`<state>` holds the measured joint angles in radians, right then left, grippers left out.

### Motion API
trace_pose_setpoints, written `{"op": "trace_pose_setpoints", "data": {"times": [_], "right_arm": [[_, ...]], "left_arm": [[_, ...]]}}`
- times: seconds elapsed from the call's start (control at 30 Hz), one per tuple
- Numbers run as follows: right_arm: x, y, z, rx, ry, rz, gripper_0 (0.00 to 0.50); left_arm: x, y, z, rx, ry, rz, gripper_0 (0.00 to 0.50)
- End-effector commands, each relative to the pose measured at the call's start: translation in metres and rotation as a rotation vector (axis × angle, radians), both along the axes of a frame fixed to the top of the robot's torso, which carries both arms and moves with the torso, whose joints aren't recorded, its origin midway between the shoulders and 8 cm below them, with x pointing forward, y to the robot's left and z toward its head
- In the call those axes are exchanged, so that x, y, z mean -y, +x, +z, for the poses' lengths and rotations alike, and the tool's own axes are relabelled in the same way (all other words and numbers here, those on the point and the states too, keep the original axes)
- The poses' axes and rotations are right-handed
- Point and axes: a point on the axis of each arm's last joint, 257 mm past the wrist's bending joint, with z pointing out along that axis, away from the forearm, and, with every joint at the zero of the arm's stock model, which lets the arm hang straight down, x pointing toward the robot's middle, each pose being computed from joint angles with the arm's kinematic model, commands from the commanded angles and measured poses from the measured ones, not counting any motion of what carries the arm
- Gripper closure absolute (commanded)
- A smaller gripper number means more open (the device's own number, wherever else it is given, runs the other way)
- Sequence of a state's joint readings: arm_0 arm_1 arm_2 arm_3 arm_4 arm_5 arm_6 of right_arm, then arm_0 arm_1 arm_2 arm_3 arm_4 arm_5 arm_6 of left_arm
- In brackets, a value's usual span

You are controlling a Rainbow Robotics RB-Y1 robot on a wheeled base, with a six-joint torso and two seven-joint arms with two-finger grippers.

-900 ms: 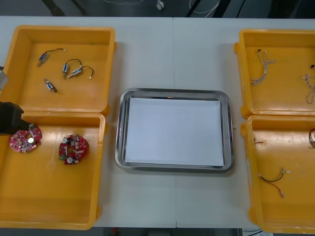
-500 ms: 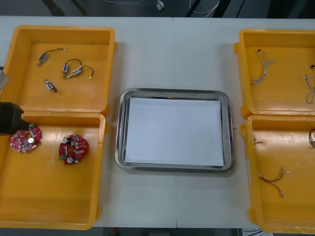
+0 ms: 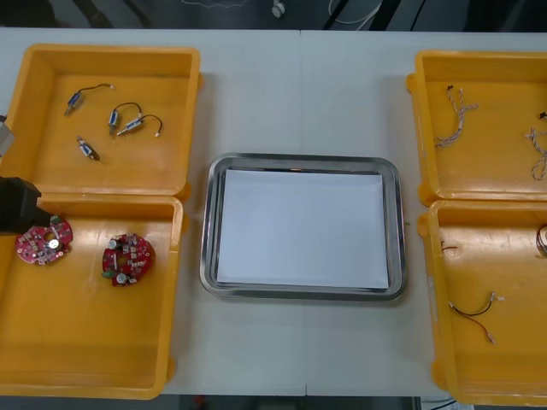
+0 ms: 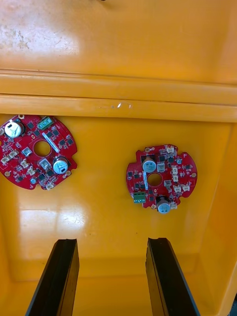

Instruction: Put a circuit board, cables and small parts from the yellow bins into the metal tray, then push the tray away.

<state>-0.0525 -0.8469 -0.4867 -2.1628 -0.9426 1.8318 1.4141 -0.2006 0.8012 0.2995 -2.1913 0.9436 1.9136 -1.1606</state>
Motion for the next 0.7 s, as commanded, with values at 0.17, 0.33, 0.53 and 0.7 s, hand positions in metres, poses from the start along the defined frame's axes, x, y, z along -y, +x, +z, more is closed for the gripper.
{"op": "trace_pose_setpoints", "data": {"times": [0.17,0.33,0.53,0.7], "right_arm": [[0.0024,-0.0025,0.0038,0.017,-0.005,-0.02,0.0],[0.0024,-0.0025,0.0038,0.017,-0.005,-0.02,0.0],[0.0024,-0.0025,0.0038,0.017,-0.005,-0.02,0.0],[0.0024,-0.0025,0.0038,0.017,-0.005,-0.02,0.0]], "left_arm": [[-0.0062,0.0048,0.0158,0.023,0.059,-0.04,0.1],[-0.0062,0.0048,0.0158,0.023,0.059,-0.04,0.1],[-0.0062,0.0048,0.0158,0.023,0.059,-0.04,0.1],[-0.0062,0.0048,0.0158,0.023,0.059,-0.04,0.1]]}}
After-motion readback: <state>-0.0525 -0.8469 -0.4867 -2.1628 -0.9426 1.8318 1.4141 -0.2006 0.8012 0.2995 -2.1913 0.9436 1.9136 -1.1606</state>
